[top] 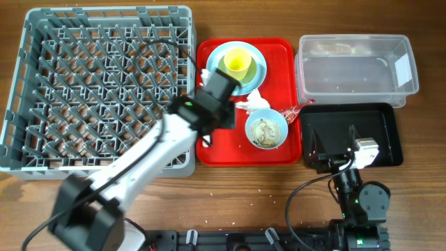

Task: Sort waste into correct bins and load items into the dishwasher rack
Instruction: 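Return the left gripper to the tray and grasp the white fork, then carry the fork to the dish rack and release it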

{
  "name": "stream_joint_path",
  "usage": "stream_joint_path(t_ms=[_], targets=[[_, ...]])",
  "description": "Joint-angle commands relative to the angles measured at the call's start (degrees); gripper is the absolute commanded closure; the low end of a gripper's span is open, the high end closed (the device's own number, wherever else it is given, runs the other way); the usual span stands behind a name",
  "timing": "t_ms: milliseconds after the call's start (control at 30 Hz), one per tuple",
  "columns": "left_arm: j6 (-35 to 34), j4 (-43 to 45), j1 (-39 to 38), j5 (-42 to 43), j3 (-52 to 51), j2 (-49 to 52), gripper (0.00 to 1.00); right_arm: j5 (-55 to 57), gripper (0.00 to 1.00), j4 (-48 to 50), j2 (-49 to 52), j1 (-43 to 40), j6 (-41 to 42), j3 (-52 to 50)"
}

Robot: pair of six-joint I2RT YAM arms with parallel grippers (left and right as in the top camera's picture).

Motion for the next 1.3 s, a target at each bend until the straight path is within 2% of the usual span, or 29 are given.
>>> stream_joint_path(t_ms=[0, 100, 167, 300, 500, 600, 667, 733, 867, 900, 1000, 1133, 1167, 1267], targets=[[-3.23, 3.34, -3.37, -13.86, 0.31, 8.61, 0.69, -0.02, 0.00, 0.20, -0.15, 0.33, -0.79, -0.07], [-3.21, 6.05, -3.30, -18.34, 0.31, 14.60, 0.68, -0.02, 0.00, 0.20, -0.15, 0.33, -0.81, -0.07], [-3.15, 8.81, -2.91, -24.17, 0.31, 17.22, 0.61, -0.02, 0.00, 0.20, -0.15, 0.33, -0.81, -0.07], [-2.54, 11.96, -1.36, -24.06, 0.31, 17.57, 0.69, -0.02, 0.00, 0.20, -0.15, 0.33, -0.81, -0.07], [-2.34, 12.85, -0.92, -23.10, 0.31, 22.58, 0.69, -0.02, 0.00, 0.20, -0.15, 0.33, -0.79, -0.07], [0.46, 14.58, -0.92, -16.04, 0.31, 24.94, 0.70, -0.02, 0.00, 0.20, -0.15, 0.33, -0.79, -0.07], [0.55, 14.62, -1.05, -12.07, 0.31, 25.59, 0.76, -0.02, 0.00, 0.20, -0.15, 0.33, -0.79, -0.07], [0.50, 14.69, -1.49, -8.76, 0.33, 25.53, 0.87, -0.02, 0.00, 0.20, -0.15, 0.33, -0.79, -0.07], [0.50, 14.10, -1.53, -8.81, 0.33, 25.03, 0.92, -0.02, 0.00, 0.20, -0.15, 0.33, -0.79, -0.07], [0.50, 14.05, -1.53, -8.81, 0.33, 24.15, 0.96, -0.02, 0.00, 0.20, -0.15, 0.33, -0.81, -0.07], [0.48, 12.96, -1.53, -10.73, 0.48, 18.60, 0.96, -0.02, 0.00, 0.20, -0.15, 0.33, -0.81, -0.07], [-0.02, 9.73, -1.27, -11.28, 1.49, 3.74, 0.96, -0.02, 0.00, 0.20, -0.15, 0.33, -0.79, -0.07], [-0.66, 8.90, -0.52, -11.67, 1.64, -2.03, 0.96, -0.02, 0.00, 0.20, -0.15, 0.33, -0.81, -0.07], [-0.63, 6.47, 3.30, -11.67, 1.64, -11.06, 0.96, -0.02, 0.00, 0.20, -0.15, 0.33, -0.81, -0.07]])
